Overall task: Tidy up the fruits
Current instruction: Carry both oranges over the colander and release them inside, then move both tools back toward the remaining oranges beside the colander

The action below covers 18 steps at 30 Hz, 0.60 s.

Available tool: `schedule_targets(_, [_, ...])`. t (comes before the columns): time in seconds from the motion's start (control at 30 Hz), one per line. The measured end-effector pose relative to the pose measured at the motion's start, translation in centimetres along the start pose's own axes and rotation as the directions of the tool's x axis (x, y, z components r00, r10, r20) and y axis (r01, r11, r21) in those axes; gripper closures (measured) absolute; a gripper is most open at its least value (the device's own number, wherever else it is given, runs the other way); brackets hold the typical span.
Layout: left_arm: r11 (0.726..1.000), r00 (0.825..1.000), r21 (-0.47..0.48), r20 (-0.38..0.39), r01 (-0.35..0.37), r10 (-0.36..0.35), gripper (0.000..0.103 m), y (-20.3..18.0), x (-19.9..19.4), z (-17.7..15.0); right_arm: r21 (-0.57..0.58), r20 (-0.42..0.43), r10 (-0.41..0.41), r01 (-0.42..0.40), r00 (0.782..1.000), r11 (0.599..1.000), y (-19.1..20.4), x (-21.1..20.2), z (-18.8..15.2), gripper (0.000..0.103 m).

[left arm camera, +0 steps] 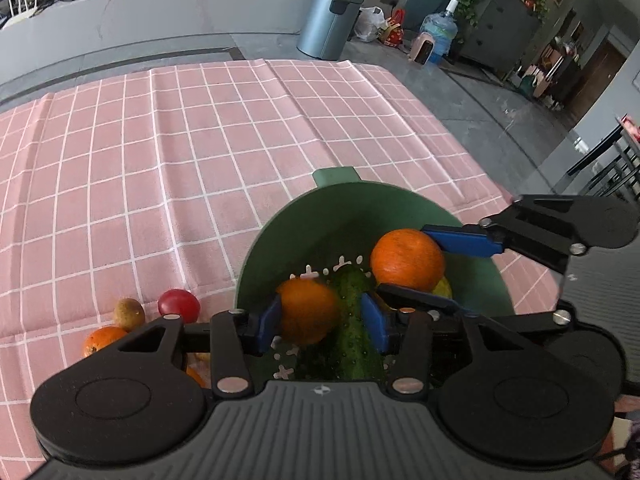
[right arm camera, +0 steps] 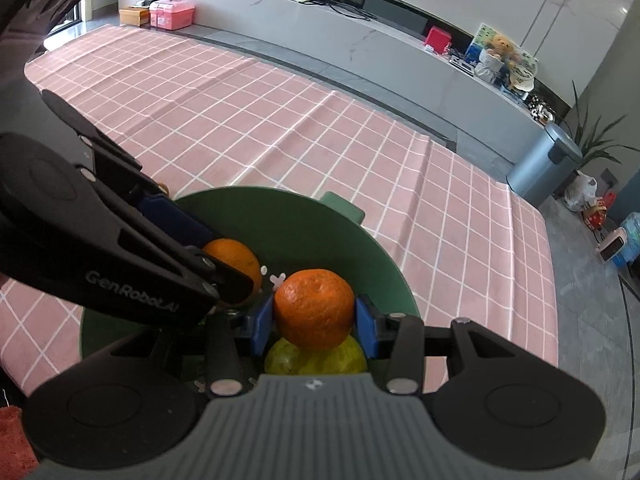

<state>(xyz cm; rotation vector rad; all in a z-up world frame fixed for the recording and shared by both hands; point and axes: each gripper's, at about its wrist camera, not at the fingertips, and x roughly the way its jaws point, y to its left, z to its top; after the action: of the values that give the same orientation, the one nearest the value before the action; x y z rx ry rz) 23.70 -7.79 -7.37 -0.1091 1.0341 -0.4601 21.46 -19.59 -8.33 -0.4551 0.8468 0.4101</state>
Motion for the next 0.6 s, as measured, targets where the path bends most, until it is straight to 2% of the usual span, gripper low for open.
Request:
schedule_targets(0.13, [1.0, 1.0, -0.004, 0.006, 0.015, -0.015, 0.038, 0.2, -1.0, 0.0, 0.034, -0.002, 0.021, -0.021, 1.0, 0.999, -0.7, 0.4, 0.2, 0.062])
schedule_targets(0.37, [1.0, 0.999, -0.014, 0.026, 0.019, -0.019, 0.038, 0.4, -3.2, -0.6, 0.063, -0.021, 0.049, -0.048, 0.999, 0.997, -0.8, 0.8, 0.3, 0.062])
schedule_targets(0.6, [1.0, 0.998, 0.007, 0.067, -0.004, 0.004, 0.038, 0.3, -5.7, -1.7, 0.093, -0.005, 0.028, -0.028, 1.0, 0.995, -0.4, -0.4, 0.0, 0.059])
